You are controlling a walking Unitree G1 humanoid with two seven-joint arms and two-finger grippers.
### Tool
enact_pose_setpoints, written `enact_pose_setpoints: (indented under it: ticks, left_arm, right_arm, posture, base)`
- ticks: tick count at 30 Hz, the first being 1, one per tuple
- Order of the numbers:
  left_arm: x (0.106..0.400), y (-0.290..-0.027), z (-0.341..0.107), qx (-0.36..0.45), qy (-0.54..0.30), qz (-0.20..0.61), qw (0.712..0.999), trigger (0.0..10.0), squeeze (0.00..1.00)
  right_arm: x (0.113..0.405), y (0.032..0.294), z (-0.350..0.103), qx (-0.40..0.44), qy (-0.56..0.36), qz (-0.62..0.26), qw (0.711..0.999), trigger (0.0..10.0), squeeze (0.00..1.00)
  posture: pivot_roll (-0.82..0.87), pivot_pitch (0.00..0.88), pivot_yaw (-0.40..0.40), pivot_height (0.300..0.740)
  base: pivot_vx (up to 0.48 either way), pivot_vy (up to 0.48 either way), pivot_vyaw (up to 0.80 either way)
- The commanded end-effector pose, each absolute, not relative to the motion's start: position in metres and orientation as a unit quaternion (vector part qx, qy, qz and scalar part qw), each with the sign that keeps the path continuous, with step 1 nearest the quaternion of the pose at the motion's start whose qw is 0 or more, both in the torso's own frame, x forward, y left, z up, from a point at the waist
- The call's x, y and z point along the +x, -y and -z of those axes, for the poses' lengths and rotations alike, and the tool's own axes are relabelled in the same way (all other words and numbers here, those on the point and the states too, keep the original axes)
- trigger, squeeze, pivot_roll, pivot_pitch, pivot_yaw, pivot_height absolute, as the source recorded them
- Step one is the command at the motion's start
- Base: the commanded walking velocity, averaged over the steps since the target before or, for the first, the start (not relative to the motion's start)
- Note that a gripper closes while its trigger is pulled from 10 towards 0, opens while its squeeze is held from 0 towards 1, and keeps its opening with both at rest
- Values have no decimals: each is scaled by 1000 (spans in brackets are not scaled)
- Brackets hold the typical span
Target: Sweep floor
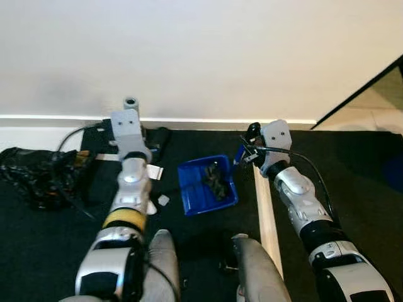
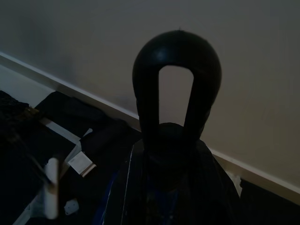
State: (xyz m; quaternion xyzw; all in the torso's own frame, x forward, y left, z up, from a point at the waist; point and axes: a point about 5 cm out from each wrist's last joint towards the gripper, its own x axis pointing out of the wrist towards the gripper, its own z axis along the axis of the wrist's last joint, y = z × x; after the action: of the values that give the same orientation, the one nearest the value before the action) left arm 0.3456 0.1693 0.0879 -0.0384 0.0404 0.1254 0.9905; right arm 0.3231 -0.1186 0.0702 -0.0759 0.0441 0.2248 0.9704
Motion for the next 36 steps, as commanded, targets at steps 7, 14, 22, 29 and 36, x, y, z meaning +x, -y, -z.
enact_pose_setpoints:
  ticks: [7,14,22,29,36]
  left_arm:
    - [362,-86,-110,-165,-40,-44,984,10000,0]
    - [370,-53,-139,-194,-8,-9,981,10000,0]
    - [374,-36,-160,-171,26,64,983,10000,0]
    - [365,-59,-163,-95,25,228,969,10000,0]
    - [354,-102,-174,-64,21,292,954,10000,0]
  right_arm:
    - [263,133,19,-72,-271,-224,933,10000,0]
    - [264,130,19,-69,-269,-224,934,10000,0]
    - [265,132,18,-69,-270,-221,935,10000,0]
    - [267,134,18,-69,-273,-215,935,10000,0]
    - [269,134,18,-71,-275,-216,934,10000,0]
  posture:
    - [-18,372,-106,740]
    - [-20,360,-102,740]
    - [-8,343,-101,740]
    - [20,320,-114,740]
    - [37,312,-130,740]
  base:
    - [0,0,0]
    - [0,0,0]
    - [0,0,0]
    - [0,0,0]
    - [0,0,0]
